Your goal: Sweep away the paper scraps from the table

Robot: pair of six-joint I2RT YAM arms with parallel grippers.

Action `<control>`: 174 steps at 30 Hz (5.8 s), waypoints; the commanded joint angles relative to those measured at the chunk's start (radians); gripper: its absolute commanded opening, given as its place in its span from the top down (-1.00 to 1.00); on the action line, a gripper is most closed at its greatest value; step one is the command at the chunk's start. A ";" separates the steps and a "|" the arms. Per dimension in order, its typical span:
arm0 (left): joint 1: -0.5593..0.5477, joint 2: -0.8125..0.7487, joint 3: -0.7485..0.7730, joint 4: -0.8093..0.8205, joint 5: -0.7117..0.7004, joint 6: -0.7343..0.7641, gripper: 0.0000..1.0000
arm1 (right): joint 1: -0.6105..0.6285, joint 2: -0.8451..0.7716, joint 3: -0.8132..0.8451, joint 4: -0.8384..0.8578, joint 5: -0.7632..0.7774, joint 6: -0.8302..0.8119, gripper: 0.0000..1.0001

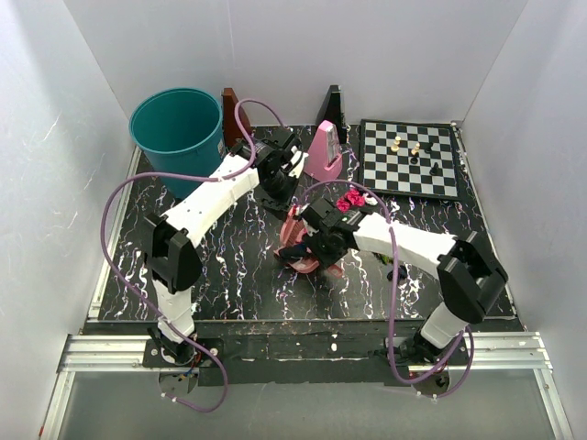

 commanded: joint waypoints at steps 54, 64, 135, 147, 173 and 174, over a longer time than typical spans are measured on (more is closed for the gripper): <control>0.180 -0.920 -0.672 0.162 -0.291 -0.348 1.00 | 0.032 0.218 0.993 -0.337 0.138 -0.001 0.94; 0.180 -0.879 -0.639 0.064 -0.471 -0.392 1.00 | 0.033 0.132 0.536 -0.027 0.149 0.114 0.97; 0.182 -0.661 -0.618 0.437 -0.003 -1.015 1.00 | 0.121 -0.614 -0.264 0.528 0.079 -0.154 -0.43; 0.182 -0.526 -0.524 0.374 0.144 -1.145 1.00 | 0.188 -0.490 -0.327 0.880 0.216 -0.399 -0.43; 0.208 -0.615 -0.560 0.437 0.264 -1.042 -0.96 | 0.139 -0.359 -0.306 0.944 0.206 -0.398 0.97; 0.216 -0.621 -0.529 0.415 0.231 -0.990 -0.96 | 0.132 -0.388 -0.322 0.941 0.199 -0.377 0.97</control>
